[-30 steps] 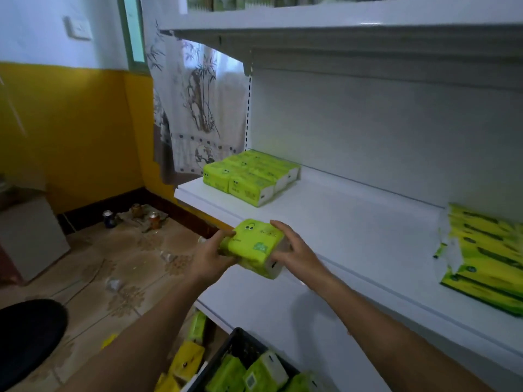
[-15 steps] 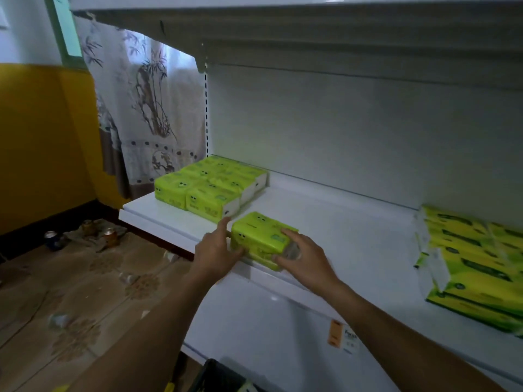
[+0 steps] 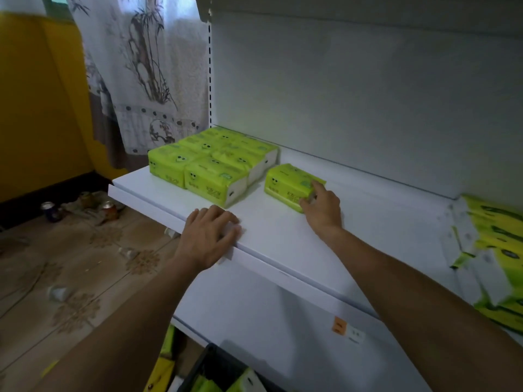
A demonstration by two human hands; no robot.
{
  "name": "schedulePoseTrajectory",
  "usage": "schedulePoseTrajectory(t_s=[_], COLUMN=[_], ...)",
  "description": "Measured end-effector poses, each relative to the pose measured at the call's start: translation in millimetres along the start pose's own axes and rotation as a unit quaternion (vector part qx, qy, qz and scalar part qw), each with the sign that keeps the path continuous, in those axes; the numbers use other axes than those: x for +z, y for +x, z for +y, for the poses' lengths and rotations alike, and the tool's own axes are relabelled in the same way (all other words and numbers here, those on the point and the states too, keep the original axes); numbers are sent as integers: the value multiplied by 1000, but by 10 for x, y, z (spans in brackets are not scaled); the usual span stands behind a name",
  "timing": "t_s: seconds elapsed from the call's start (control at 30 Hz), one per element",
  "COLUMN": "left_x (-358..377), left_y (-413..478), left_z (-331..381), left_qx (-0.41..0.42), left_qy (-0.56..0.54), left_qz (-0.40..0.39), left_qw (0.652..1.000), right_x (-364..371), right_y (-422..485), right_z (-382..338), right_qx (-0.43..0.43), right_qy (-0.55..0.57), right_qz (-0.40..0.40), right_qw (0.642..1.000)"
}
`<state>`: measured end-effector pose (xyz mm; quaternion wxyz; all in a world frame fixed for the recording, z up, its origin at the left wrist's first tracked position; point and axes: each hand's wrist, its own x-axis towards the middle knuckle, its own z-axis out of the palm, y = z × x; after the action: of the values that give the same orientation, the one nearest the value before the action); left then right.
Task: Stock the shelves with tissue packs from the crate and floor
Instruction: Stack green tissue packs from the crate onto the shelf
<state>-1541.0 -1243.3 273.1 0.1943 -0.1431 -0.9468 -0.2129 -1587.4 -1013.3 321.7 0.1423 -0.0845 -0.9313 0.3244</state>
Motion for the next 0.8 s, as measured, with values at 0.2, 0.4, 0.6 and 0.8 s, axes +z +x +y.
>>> schedulePoseTrajectory(t_s=[0.2, 0.4, 0.6, 0.8], left_x=[193, 240, 259, 232], left_y=[67, 62, 61, 53], left_z=[-6, -38, -60, -51], left_qx=[-34, -11, -5, -10], left_qy=[11, 19, 35, 45], left_qz=[86, 121, 116, 102], left_qw=[996, 992, 993, 994], right_x=[116, 244, 354, 257], right_y=[363, 550, 513, 377], right_z=[-10, -83, -115, -112], right_qx=[11, 11, -31, -12], right_qy=[-28, 52, 98, 74], right_qz=[28, 76, -22, -48], right_qw=[999, 996, 994, 996])
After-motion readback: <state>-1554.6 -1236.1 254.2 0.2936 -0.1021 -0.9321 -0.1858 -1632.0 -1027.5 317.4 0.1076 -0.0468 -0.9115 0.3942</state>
